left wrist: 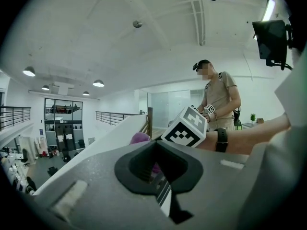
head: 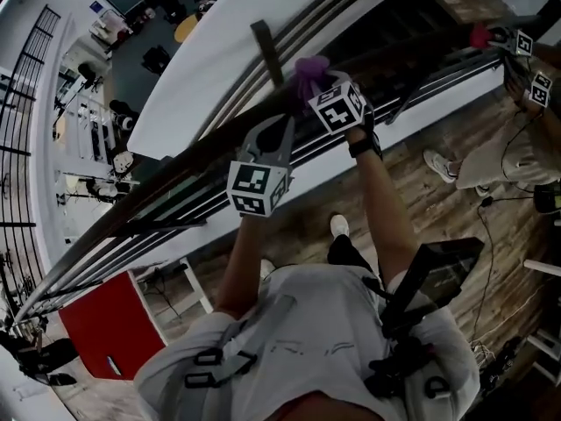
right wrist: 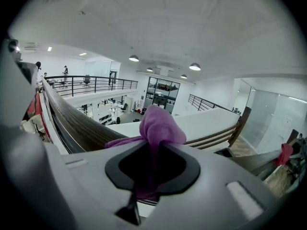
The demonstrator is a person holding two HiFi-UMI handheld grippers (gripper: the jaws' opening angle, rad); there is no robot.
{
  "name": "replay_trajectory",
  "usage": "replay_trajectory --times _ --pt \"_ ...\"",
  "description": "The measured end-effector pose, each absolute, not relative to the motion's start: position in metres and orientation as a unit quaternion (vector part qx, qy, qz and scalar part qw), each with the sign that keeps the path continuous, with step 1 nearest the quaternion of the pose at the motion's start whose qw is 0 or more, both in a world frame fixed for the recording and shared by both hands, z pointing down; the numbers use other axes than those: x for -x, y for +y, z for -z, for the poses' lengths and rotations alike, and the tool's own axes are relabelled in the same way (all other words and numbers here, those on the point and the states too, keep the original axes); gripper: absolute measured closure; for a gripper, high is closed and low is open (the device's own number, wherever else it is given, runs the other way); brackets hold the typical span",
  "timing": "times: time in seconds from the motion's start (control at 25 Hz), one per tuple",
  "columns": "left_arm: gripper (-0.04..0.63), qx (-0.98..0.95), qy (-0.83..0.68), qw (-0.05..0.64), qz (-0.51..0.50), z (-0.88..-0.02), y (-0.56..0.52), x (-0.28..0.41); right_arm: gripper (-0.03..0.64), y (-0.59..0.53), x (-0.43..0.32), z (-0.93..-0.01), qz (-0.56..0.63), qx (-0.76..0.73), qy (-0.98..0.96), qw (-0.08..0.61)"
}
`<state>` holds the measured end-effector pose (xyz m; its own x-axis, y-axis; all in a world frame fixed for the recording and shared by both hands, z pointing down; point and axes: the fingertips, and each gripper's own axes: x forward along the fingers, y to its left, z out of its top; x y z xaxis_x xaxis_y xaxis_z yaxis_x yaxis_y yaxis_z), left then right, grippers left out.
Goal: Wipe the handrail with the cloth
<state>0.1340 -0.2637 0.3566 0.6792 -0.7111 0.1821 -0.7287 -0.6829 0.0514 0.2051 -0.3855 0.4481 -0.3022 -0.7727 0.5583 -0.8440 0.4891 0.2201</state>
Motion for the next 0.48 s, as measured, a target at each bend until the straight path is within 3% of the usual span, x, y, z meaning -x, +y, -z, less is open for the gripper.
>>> replay_trajectory --times 0.48 --pt "0.595 -0.931 -0.350 0.070 -0.082 -0.368 -0.300 -0.232 0.560 -0.419 -0.310 -0.444 -0.062 -0.545 -0.782 0.296"
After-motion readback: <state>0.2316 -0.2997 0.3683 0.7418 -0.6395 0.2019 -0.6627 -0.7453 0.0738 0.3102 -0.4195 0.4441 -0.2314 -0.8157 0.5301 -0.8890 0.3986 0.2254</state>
